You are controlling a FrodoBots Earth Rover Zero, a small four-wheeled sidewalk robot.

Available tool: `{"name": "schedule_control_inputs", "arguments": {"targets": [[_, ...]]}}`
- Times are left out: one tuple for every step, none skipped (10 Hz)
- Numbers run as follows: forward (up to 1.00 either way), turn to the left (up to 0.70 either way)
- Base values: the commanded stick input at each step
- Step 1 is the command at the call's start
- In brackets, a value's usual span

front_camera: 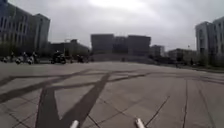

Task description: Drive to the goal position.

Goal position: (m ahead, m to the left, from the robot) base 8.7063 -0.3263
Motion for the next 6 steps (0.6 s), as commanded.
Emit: {"name": "schedule_control_inputs", "arguments": {"targets": [[1.0, -0.34], [1.0, -0.34], [1.0, -0.34], [1.0, -0.34], [1.0, -0.34], [1.0, 0.06]]}}
